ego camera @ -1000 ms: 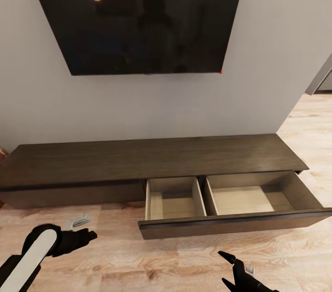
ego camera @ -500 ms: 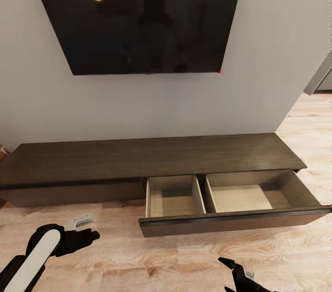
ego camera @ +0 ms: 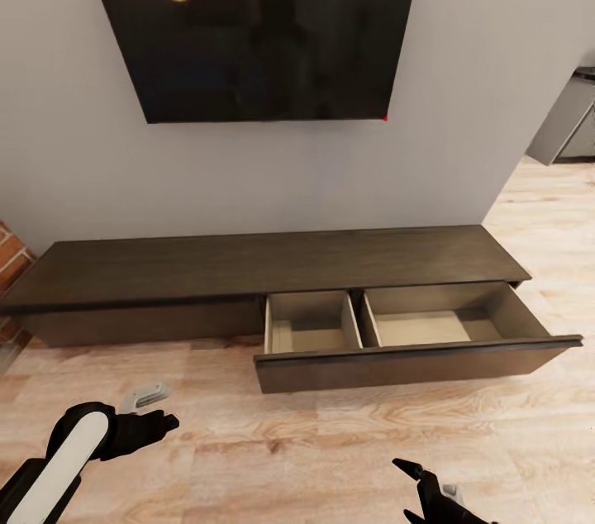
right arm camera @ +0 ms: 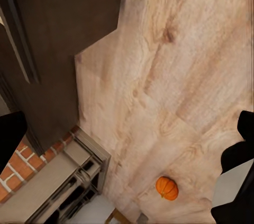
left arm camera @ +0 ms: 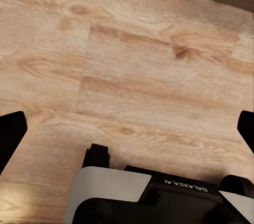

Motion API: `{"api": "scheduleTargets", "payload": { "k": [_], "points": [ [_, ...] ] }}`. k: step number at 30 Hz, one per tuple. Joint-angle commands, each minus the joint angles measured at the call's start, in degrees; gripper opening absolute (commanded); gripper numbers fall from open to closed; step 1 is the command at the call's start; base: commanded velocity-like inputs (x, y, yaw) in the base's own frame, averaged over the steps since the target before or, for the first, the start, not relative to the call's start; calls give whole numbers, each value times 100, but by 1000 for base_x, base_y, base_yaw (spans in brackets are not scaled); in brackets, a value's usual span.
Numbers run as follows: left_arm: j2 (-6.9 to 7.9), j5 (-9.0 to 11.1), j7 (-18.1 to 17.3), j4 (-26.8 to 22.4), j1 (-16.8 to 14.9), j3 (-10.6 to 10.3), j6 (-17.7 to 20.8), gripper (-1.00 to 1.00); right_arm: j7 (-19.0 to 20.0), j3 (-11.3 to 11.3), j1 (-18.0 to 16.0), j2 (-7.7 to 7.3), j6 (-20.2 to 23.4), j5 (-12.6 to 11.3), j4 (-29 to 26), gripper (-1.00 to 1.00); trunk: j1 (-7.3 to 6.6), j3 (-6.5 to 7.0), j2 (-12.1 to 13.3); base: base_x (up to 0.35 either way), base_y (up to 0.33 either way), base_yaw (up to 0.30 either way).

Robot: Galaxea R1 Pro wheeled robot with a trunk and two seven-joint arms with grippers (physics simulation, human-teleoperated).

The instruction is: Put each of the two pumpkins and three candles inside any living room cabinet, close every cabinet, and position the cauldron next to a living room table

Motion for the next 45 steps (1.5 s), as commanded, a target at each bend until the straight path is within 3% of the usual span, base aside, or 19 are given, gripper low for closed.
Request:
{"api": "scheduleTargets", "payload": {
  "k": [1,9,21,45],
  "points": [
    [6,57,60,-4,-4,-10,1,100,11,4,-3,-2,8,-16,1,100,-4,-4,-3,-320,79,0],
    [6,57,60,-4,-4,-10,1,100,31,4,-3,-2,-82,-16,1,100,-4,-4,-3,-272,153,-23],
    [3,57,60,-25,-4,-10,1,100,35,2,-3,-2,-95,-16,1,100,-4,-4,-3,-37,230,-242],
    [-3,57,60,-40,-4,-19,4,100,35,3,-3,-2,-241,-16,1,100,-4,-4,-3,-104,7,-259]
  ]
}}
